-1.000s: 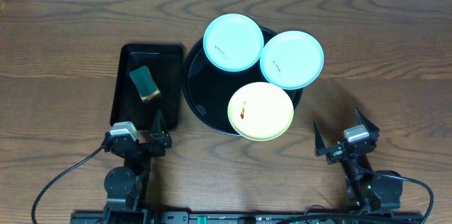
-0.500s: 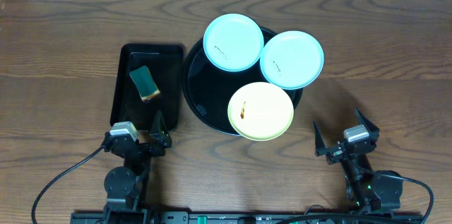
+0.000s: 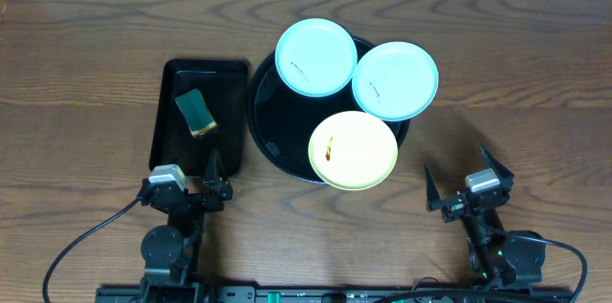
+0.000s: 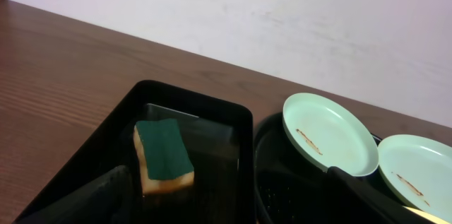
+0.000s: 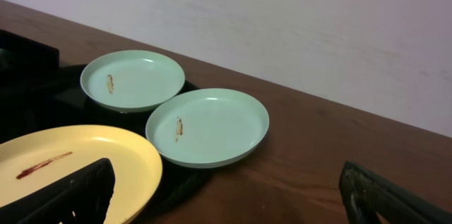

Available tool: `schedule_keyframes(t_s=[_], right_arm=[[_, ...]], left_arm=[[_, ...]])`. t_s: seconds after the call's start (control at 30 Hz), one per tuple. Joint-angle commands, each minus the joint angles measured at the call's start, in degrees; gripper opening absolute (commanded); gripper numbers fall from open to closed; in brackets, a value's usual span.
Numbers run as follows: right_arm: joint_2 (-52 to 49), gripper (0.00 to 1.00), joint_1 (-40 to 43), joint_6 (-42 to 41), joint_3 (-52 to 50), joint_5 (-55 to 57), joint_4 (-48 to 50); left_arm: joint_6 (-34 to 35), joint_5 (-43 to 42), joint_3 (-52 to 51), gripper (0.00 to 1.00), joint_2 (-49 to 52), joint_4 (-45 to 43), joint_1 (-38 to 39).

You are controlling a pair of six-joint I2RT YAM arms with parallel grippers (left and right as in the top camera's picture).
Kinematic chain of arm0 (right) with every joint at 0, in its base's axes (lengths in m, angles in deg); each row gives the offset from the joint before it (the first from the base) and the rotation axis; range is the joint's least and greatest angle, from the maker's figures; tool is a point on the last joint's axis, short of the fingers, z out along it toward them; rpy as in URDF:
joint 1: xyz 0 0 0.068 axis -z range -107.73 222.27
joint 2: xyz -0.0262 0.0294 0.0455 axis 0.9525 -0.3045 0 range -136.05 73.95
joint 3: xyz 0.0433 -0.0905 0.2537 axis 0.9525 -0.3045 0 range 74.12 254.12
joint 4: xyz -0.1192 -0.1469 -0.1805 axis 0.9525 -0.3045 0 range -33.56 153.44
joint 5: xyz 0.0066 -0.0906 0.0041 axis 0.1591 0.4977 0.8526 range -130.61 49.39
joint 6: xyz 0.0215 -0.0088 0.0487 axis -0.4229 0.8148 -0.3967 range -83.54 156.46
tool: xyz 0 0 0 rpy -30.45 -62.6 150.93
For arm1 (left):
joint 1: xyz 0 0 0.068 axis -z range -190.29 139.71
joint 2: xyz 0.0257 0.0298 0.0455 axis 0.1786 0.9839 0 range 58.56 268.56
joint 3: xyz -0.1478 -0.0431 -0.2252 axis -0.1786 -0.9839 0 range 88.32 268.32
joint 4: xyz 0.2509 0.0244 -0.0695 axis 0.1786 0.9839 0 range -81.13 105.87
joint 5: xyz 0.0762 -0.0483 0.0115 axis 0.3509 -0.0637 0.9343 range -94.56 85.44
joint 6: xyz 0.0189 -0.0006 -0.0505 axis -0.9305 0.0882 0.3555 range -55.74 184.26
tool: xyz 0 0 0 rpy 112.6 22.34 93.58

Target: Clean dirty plates on tray and stack at the side

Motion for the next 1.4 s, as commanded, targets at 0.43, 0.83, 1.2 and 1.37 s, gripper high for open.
schedule_keyframes(t_s=[0.43, 0.83, 1.2, 1.37], right_arm=[[0.31, 0.99, 0.37, -1.33, -0.07, -2.01, -0.15], [-5.05, 0.99, 0.39, -10.16, 17.88, 0.04, -10.36], [-52.65, 0.99, 0.37, -7.34, 74.07, -0.46, -55.47], [-72.54, 0.99, 0.37, -7.37, 96.83, -1.73, -71.95]], left_arm=[[-0.94, 0.87, -0.87, 0.86, -0.35, 2.64, -0.28], [-0.96, 0.87, -0.87, 0.86, -0.35, 2.64, -0.28], [-0.94, 0.87, -0.87, 0.86, -0.35, 2.64, -0.28], [-0.96, 0.87, -0.87, 0.86, -0.35, 2.64, -0.28]])
